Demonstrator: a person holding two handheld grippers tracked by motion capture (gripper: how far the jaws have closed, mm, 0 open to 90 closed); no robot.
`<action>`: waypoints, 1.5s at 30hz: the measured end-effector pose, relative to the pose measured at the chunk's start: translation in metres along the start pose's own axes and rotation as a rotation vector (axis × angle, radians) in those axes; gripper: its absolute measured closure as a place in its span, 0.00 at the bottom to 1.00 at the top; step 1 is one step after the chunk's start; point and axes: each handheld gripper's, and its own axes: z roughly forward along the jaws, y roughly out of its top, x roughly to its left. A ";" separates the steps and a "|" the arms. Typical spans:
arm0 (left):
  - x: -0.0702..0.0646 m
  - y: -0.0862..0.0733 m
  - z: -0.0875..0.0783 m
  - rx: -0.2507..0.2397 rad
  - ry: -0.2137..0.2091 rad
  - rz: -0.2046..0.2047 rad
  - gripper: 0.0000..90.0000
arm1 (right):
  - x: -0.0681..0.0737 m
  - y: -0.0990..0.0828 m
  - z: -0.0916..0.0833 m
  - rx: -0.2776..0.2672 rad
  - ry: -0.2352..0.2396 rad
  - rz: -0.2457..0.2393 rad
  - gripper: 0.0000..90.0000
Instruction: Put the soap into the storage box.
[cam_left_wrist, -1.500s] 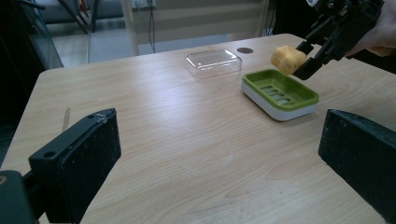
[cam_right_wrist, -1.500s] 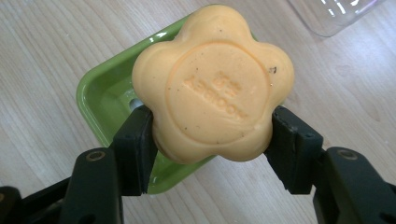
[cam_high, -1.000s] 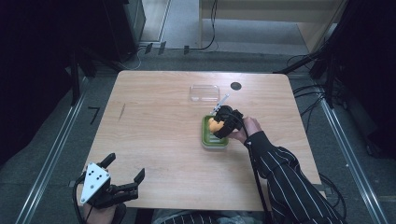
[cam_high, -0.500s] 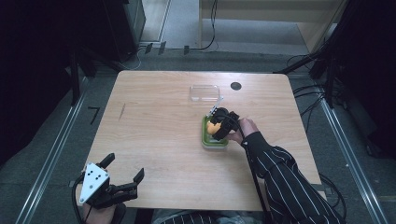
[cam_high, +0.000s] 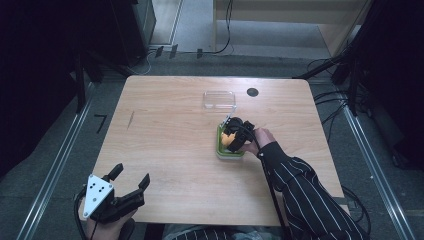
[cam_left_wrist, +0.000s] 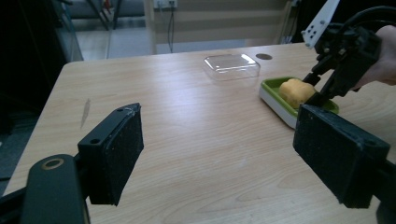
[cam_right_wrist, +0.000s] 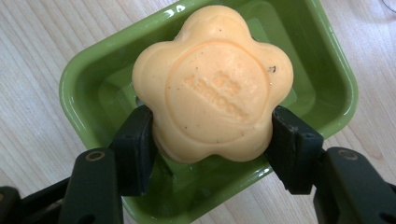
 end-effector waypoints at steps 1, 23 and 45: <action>0.000 0.000 0.000 -0.005 0.006 0.004 0.19 | 0.001 0.000 0.000 0.002 -0.003 0.001 0.44; -0.007 -0.001 0.000 -0.010 0.076 0.033 0.16 | 0.003 0.001 0.005 0.020 -0.016 -0.012 0.44; -0.006 0.000 0.005 -0.016 0.080 0.022 0.15 | 0.003 -0.003 -0.017 -0.046 -0.052 0.010 0.21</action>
